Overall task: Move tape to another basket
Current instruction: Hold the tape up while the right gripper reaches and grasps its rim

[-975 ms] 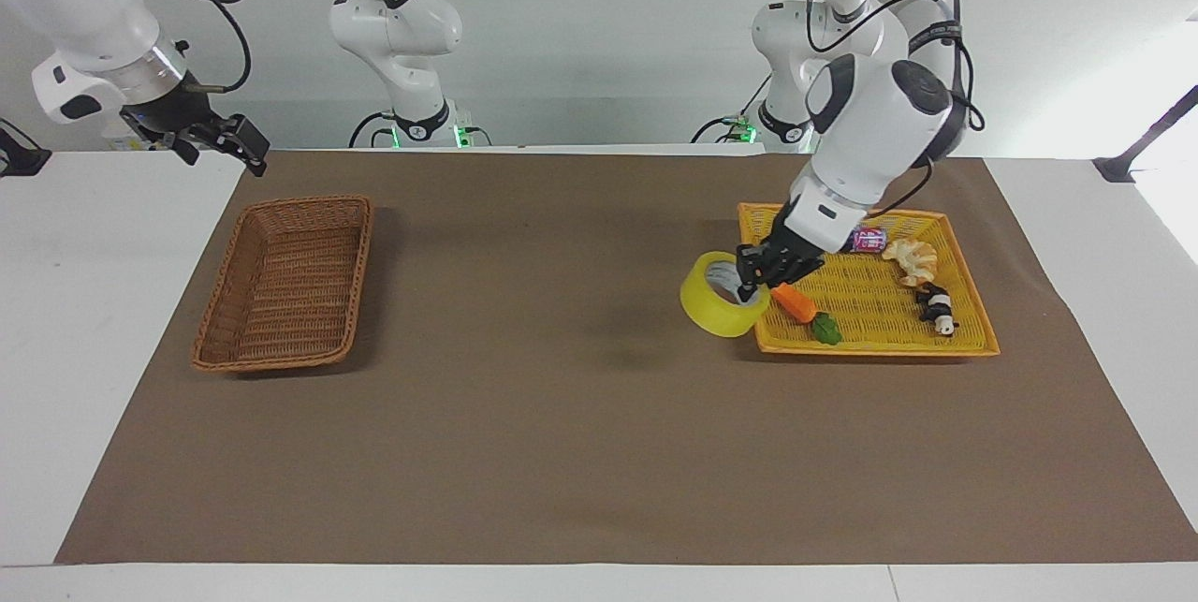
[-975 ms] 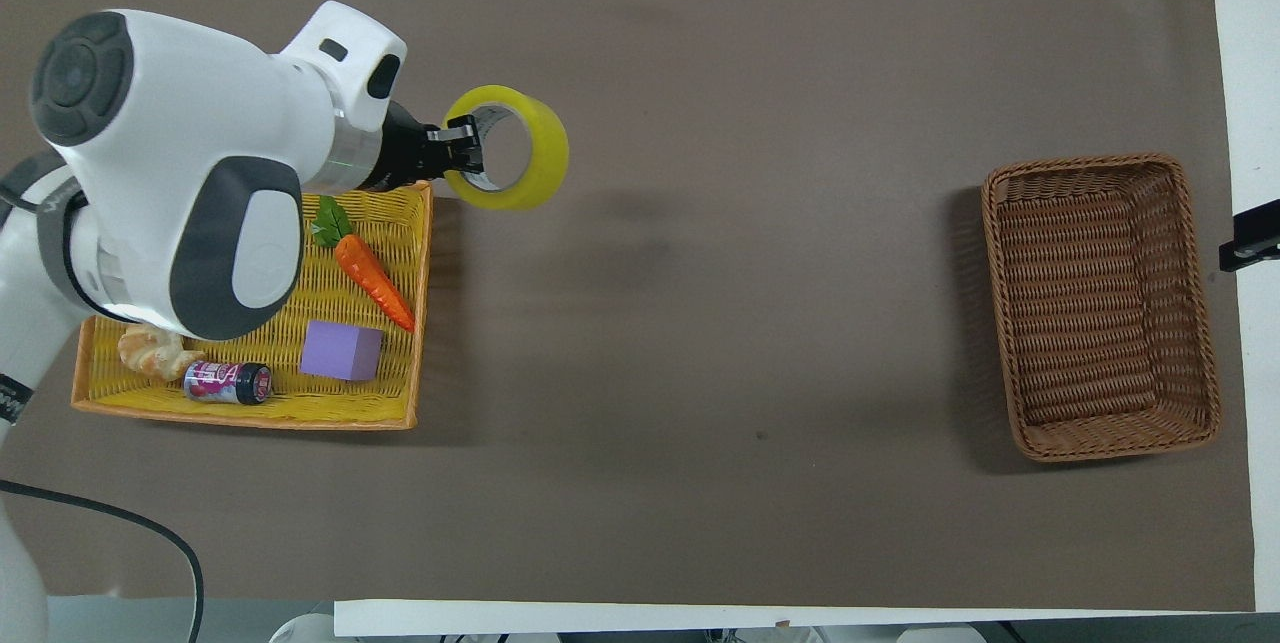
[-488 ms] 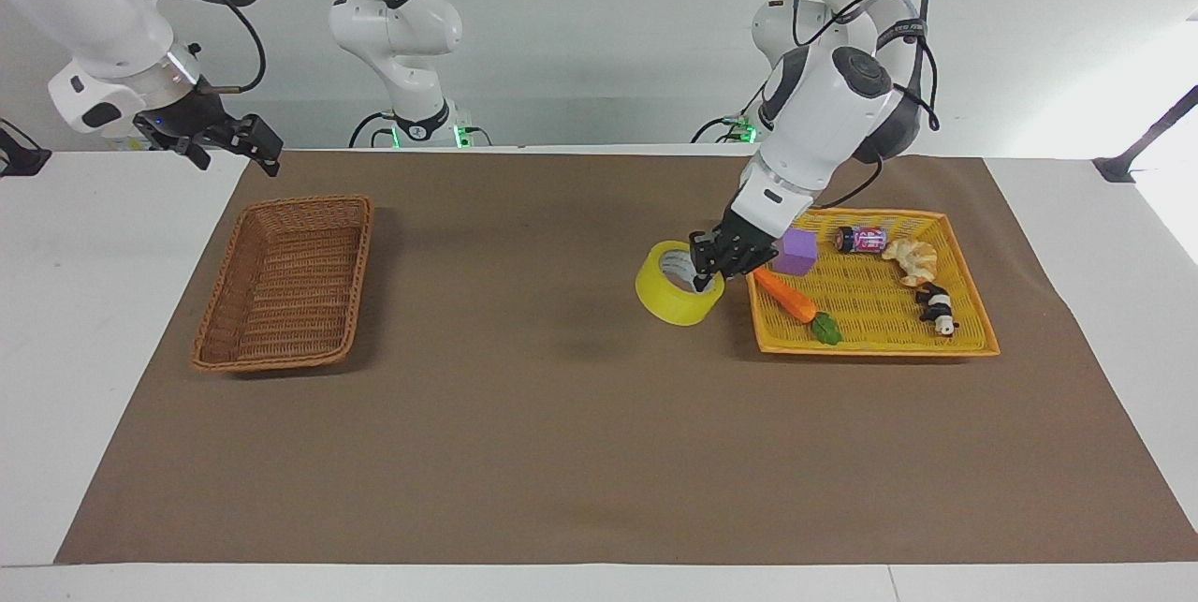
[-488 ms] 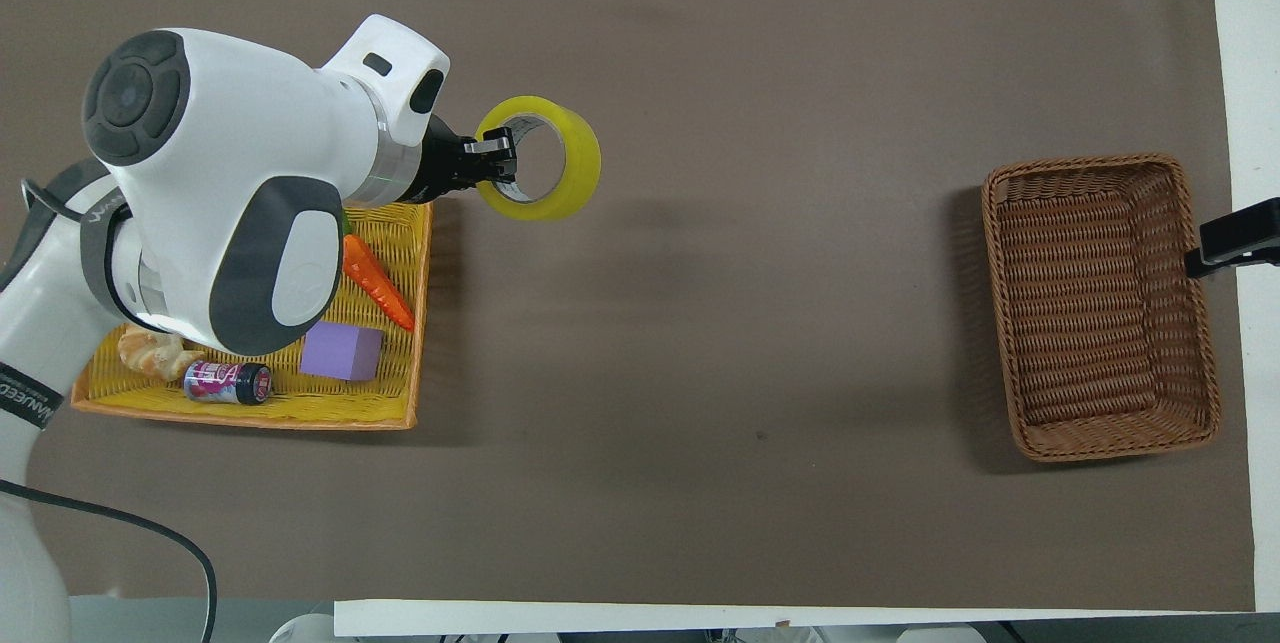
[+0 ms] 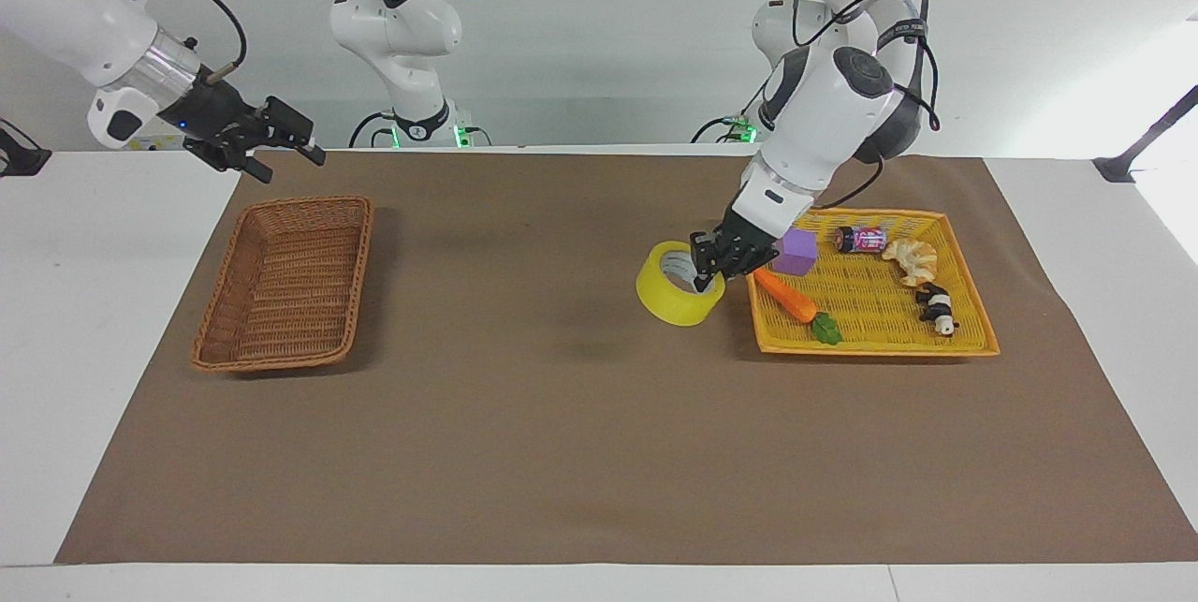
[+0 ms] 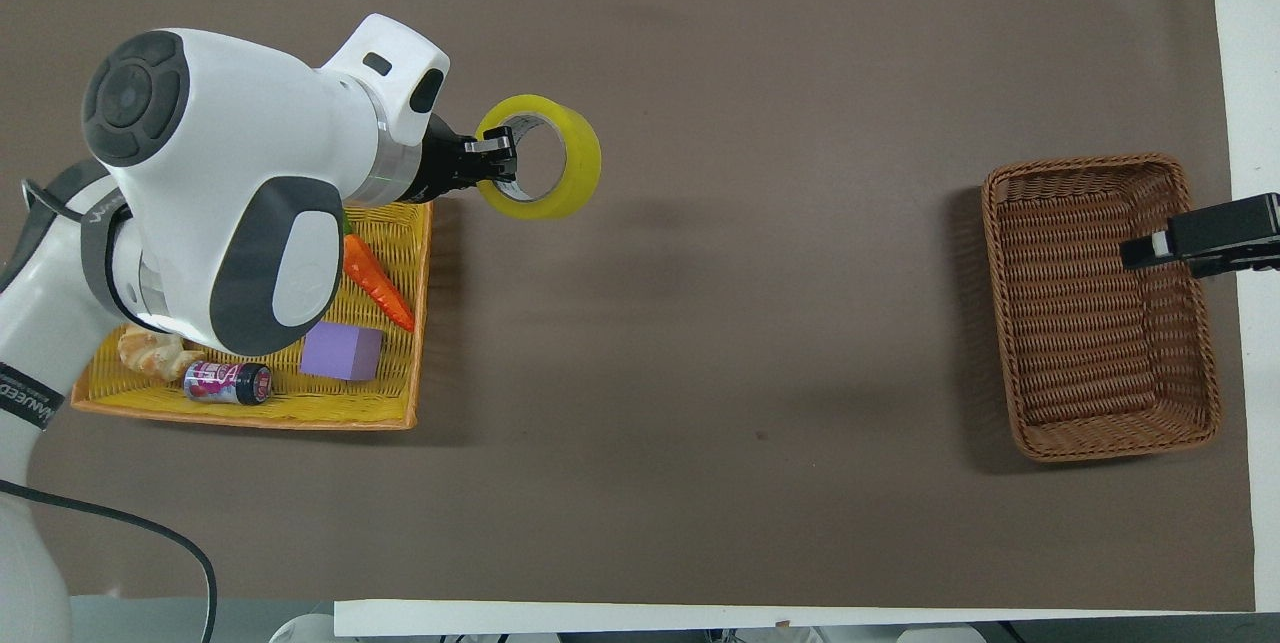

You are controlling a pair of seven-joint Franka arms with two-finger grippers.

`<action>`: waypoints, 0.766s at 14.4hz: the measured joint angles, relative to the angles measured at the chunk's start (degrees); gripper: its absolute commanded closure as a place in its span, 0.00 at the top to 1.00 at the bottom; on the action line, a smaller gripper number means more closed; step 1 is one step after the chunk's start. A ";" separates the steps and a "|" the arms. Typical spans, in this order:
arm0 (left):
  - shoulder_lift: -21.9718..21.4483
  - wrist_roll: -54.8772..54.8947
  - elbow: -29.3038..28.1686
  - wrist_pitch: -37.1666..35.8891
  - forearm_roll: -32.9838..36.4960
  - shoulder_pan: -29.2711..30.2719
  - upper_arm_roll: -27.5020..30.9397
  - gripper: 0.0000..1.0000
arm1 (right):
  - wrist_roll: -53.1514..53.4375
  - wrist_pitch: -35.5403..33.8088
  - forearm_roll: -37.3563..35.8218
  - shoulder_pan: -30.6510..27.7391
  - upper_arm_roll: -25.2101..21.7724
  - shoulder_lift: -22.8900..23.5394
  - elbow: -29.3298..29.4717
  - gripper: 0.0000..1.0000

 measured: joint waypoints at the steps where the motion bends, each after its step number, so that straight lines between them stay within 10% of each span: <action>1: 0.02 0.00 0.00 0.11 0.00 -0.04 -0.01 0.00 | 0.00 0.79 4.11 0.14 0.07 -0.08 -1.09 1.00; 11: 0.08 0.62 0.02 1.01 -2.22 -0.82 -0.30 0.00 | -6.81 23.26 31.64 13.29 1.04 5.22 -10.08 1.00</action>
